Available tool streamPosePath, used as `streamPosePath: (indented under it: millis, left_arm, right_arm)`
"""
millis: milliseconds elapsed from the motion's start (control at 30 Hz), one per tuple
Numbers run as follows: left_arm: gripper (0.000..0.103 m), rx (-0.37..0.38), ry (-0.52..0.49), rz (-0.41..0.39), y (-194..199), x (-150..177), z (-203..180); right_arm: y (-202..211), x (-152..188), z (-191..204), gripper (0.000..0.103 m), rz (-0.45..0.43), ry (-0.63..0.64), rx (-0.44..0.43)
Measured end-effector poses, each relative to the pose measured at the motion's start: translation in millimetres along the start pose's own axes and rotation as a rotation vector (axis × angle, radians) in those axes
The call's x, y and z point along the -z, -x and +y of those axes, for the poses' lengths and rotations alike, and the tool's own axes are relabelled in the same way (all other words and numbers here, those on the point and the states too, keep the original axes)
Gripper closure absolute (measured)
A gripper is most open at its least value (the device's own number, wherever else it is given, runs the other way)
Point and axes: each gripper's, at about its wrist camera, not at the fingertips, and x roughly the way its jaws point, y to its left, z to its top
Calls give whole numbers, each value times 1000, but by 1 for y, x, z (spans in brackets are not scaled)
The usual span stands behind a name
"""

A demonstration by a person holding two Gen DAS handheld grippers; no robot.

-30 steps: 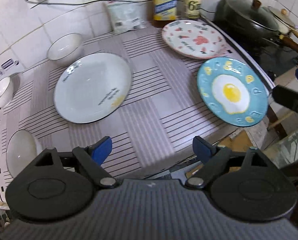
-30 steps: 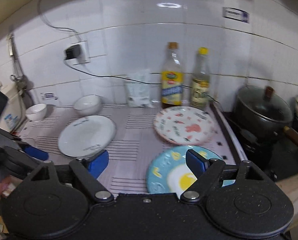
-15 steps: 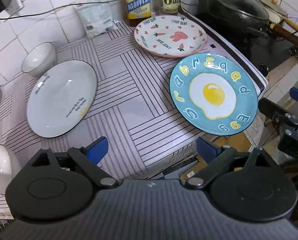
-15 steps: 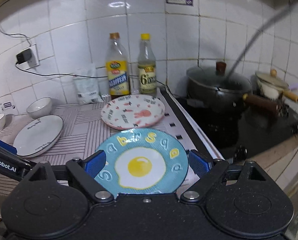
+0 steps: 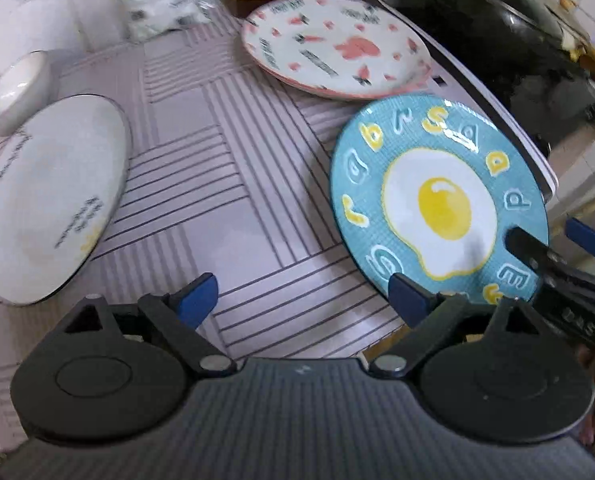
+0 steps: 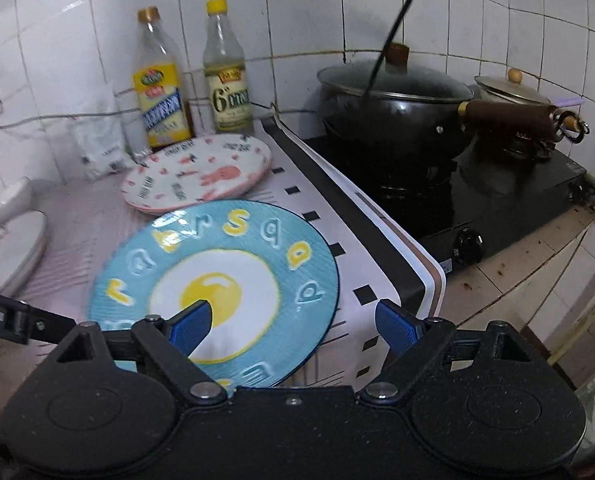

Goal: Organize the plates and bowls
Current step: 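Close both grippers on the blue plate rim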

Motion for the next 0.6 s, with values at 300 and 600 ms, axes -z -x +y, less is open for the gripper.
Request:
streamPosePath:
  millis: [300, 600]
  left_arm:
    - [36, 53, -30, -9, -25, -11, -1]
    - [75, 144, -53, -20, -30, -13, -10]
  right_arm:
    - [-34, 11, -16, 30, 21, -66, -80]
    - [-35, 9, -22, 57, -16, -79, -109]
